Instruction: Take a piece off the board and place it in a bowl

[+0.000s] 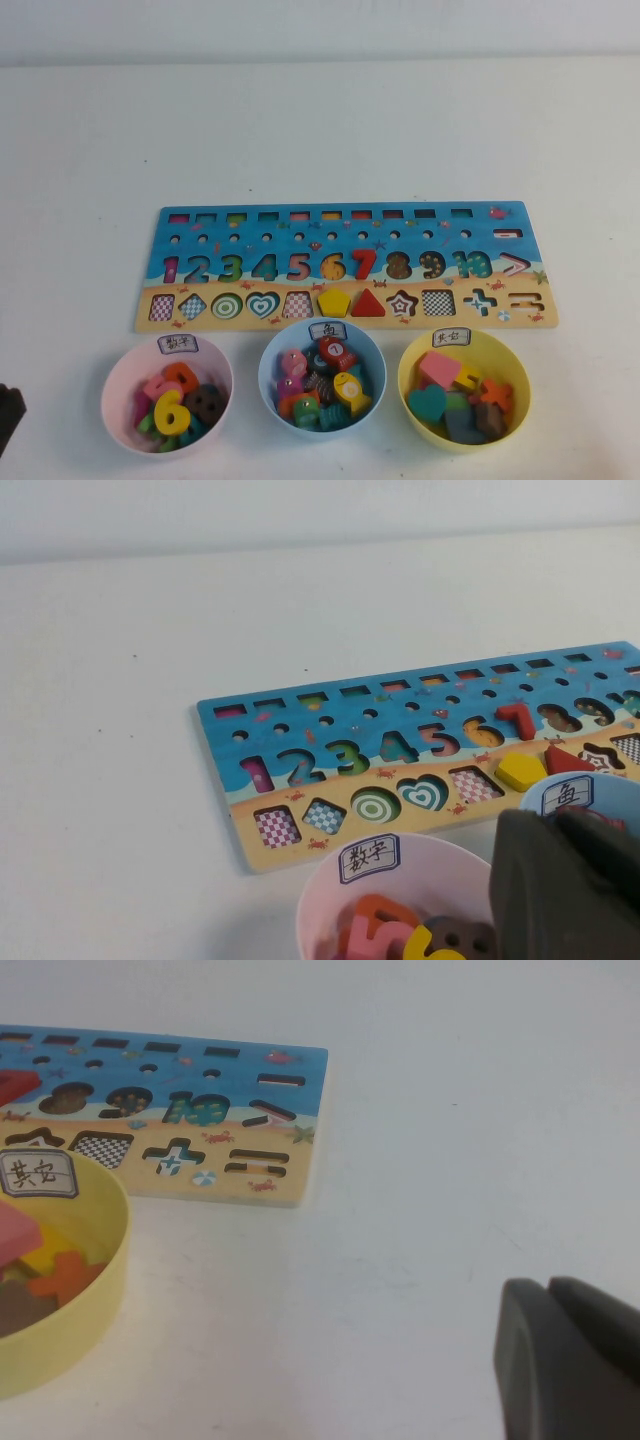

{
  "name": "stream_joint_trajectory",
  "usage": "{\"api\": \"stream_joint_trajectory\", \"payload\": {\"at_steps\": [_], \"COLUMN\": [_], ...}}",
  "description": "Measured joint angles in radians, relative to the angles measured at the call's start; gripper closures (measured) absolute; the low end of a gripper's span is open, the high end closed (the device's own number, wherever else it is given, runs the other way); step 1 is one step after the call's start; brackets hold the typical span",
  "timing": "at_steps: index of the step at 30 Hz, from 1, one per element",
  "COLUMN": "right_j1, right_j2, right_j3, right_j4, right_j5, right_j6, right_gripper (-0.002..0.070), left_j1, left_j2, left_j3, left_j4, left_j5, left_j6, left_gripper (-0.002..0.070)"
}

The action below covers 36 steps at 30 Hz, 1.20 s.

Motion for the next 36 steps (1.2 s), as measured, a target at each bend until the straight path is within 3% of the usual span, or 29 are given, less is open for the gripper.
{"api": "stream_joint_trajectory", "payload": {"at_steps": [7, 13, 16, 21, 26, 36], "right_j1": [0.0, 0.0, 0.0, 0.0, 0.0, 0.0], "right_j2": [0.0, 0.0, 0.0, 0.0, 0.0, 0.0], "right_j3": [0.0, 0.0, 0.0, 0.0, 0.0, 0.0], "right_j4": [0.0, 0.0, 0.0, 0.0, 0.0, 0.0], "right_j5": [0.0, 0.0, 0.0, 0.0, 0.0, 0.0], "right_j6": [0.0, 0.0, 0.0, 0.0, 0.0, 0.0], "right_gripper": [0.0694, 0.0694, 0.0694, 0.0694, 0.0694, 0.0694], "left_j1": [0.0, 0.015, 0.092, 0.289, 0.406, 0.412], "left_j2": [0.0, -0.009, -0.032, -0.085, -0.153, -0.158], "left_j3": [0.012, 0.143, 0.227, 0.292, 0.311, 0.311], "left_j4": [0.039, 0.017, -0.037, -0.075, -0.127, -0.134], "left_j5": [-0.079, -0.358, -0.498, -0.588, -0.542, -0.186], "left_j6": [-0.002, 0.151, 0.255, 0.283, 0.276, 0.269], "left_gripper": [0.0677, 0.0677, 0.0677, 0.0677, 0.0677, 0.0677]}}
